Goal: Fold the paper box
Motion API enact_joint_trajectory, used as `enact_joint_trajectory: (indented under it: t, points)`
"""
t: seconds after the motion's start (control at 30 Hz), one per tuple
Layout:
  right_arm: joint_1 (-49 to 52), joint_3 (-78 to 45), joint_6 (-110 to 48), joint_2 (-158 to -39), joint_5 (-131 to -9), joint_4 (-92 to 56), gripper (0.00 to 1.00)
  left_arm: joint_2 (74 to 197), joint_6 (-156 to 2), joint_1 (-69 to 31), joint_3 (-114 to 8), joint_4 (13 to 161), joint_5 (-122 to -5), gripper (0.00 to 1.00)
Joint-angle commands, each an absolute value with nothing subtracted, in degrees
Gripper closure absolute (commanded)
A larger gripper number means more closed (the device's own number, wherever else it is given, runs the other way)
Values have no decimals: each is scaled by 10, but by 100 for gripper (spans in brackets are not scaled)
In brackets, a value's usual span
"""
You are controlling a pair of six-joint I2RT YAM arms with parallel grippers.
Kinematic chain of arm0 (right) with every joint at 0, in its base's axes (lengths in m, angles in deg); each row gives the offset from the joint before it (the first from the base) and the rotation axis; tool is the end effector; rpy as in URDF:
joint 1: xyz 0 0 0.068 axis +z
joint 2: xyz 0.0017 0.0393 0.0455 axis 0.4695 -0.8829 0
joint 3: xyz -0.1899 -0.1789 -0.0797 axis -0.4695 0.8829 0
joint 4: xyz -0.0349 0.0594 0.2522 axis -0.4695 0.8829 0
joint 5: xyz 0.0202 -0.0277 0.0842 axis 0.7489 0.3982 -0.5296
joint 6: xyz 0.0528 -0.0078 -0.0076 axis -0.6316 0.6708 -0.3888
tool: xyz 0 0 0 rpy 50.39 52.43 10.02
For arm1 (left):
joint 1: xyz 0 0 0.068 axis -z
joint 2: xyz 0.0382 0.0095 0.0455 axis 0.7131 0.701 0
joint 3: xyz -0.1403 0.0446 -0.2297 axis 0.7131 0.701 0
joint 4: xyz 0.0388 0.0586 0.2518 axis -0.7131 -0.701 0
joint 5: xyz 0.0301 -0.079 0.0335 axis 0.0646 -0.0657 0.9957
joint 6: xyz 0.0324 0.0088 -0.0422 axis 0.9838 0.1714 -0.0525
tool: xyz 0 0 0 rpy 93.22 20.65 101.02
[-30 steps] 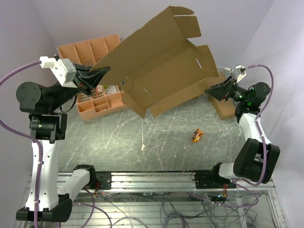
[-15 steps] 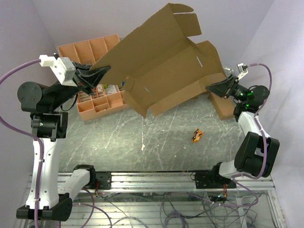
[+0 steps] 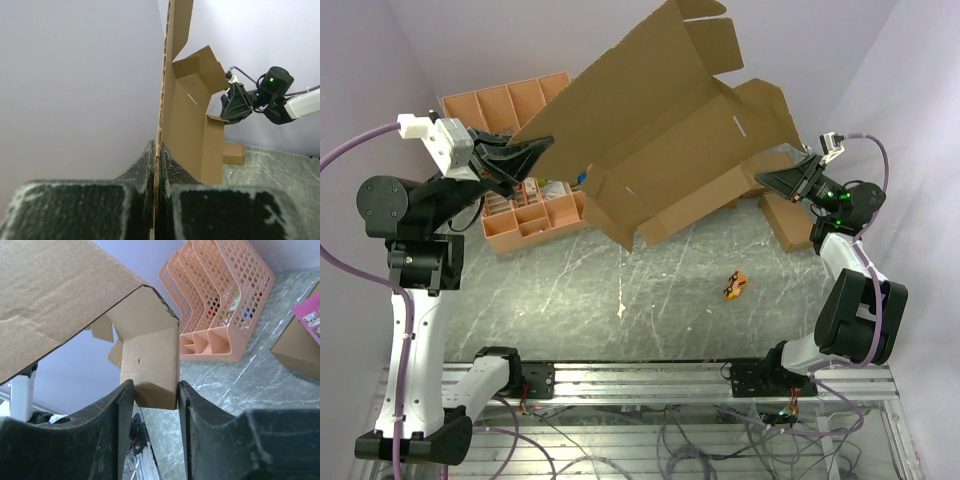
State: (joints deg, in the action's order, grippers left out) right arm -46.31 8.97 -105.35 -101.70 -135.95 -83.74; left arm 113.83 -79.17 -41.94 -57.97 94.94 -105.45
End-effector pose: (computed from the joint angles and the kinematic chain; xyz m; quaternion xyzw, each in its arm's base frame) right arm 0.2975 -0.0625 0.3334 -0.0349 0.6514 0.6144 0.4438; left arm 0.1412 -0.0362 0.5326 0.3329 0.4595 -0.3206 0.7584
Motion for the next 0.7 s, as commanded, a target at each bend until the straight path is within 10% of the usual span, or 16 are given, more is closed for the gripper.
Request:
enact_joint_trajectory:
  t: [0.0, 0.67]
  points:
    - [-461, 74, -1028, -1019, -1355, -808, 58, 1136, -814, -422, -583, 995, -1059, 93]
    - [-459, 63, -987, -1038, -1370, -811, 100, 1138, -824, -422, -584, 1000, -1063, 93]
